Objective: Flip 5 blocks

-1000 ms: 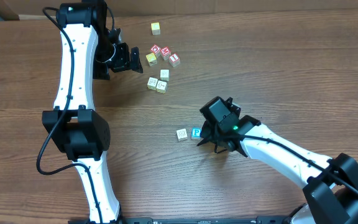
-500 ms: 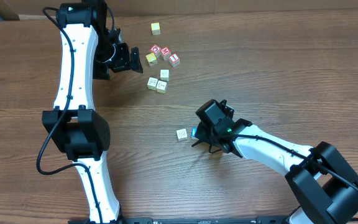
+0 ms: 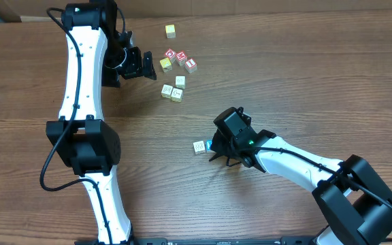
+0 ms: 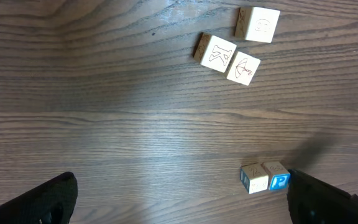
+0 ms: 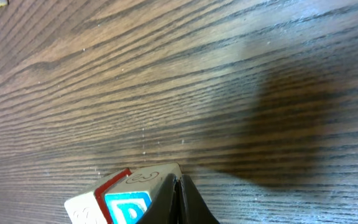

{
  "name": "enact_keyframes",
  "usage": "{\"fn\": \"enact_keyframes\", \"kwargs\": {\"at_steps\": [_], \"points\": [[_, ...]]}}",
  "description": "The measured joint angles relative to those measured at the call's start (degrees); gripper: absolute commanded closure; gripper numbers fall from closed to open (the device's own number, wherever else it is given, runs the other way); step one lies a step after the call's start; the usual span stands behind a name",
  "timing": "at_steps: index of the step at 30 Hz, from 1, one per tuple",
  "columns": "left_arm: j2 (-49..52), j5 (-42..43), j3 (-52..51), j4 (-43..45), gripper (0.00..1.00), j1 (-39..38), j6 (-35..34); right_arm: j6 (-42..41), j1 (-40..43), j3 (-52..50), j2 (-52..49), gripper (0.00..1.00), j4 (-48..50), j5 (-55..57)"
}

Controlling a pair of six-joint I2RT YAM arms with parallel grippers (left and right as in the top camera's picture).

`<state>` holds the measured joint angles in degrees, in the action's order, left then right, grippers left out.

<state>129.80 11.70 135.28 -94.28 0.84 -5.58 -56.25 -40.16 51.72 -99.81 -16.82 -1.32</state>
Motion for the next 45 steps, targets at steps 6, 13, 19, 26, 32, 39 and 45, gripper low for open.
{"fn": "enact_keyframes", "kwargs": {"at_steps": [6, 13, 19, 26, 32, 39, 45], "points": [[0.0, 0.0, 0.0, 0.0, 0.0, 0.0, 0.0, 0.42, 0.0, 0.0, 0.0, 0.96, 0.44, -0.63], [0.0, 0.0, 0.0, 0.0, 0.0, 0.0, 0.0, 0.55, -0.04, 0.0, 0.0, 0.96, 0.72, -3.17], [0.0, 0.0, 0.0, 0.0, 0.0, 0.0, 0.0, 0.24, -0.07, 0.0, 0.0, 0.96, 0.61, -5.31], [0.0, 0.0, 0.0, 0.0, 0.0, 0.0, 0.0, -0.76, -0.92, 0.0, 0.0, 0.96, 0.48, -6.67], [0.0, 0.0, 0.0, 0.0, 0.0, 0.0, 0.0, -0.74, -2.21, 0.0, 0.0, 0.96, -0.28, -6.78], [0.0, 0.0, 0.0, 0.0, 0.0, 0.0, 0.0, 0.92, -0.42, 1.4, 0.0, 0.96, -7.5, -6.73], [0.0, 0.0, 0.0, 0.0, 0.0, 0.0, 0.0, 2.95, 1.66, 8.26, 0.0, 0.96, -15.8, -6.97]]}}
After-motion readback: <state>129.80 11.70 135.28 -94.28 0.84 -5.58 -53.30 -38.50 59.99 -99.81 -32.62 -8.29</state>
